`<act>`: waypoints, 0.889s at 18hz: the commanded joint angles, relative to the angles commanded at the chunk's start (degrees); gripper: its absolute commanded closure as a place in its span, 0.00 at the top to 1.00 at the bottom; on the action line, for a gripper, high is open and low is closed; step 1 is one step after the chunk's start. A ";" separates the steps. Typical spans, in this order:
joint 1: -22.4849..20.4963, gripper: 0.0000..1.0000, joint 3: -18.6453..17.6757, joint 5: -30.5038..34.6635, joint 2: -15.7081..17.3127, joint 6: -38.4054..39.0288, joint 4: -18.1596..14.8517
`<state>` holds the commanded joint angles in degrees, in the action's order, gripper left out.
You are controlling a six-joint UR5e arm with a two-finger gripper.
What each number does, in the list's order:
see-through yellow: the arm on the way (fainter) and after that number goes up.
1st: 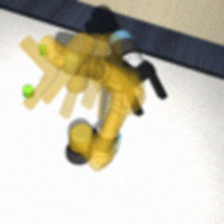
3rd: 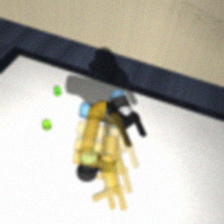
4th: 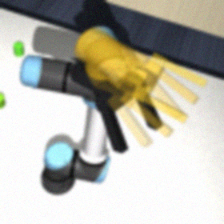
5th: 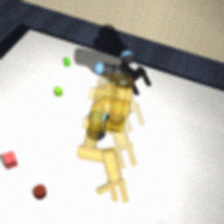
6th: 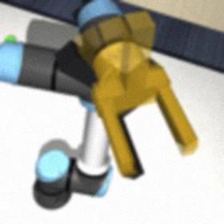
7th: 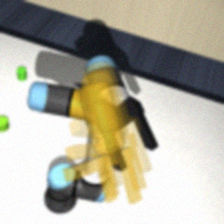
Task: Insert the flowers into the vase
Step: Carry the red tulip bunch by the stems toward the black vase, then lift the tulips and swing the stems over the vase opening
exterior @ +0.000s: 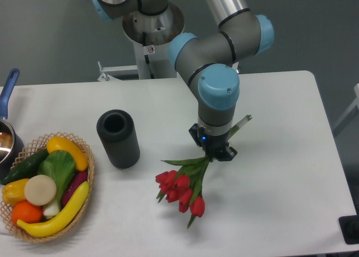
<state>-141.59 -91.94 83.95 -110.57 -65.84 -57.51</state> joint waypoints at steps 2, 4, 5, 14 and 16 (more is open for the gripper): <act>0.09 0.00 -0.17 -3.08 0.35 1.14 2.57; 0.35 0.00 -0.17 -5.37 1.32 2.20 3.80; 0.35 0.00 -0.17 -8.16 2.19 2.99 5.02; -0.79 0.00 -1.84 -34.00 6.94 12.21 9.96; -0.79 0.00 -2.02 -39.98 7.29 13.63 10.31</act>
<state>-142.38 -93.96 43.98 -103.27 -52.21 -47.20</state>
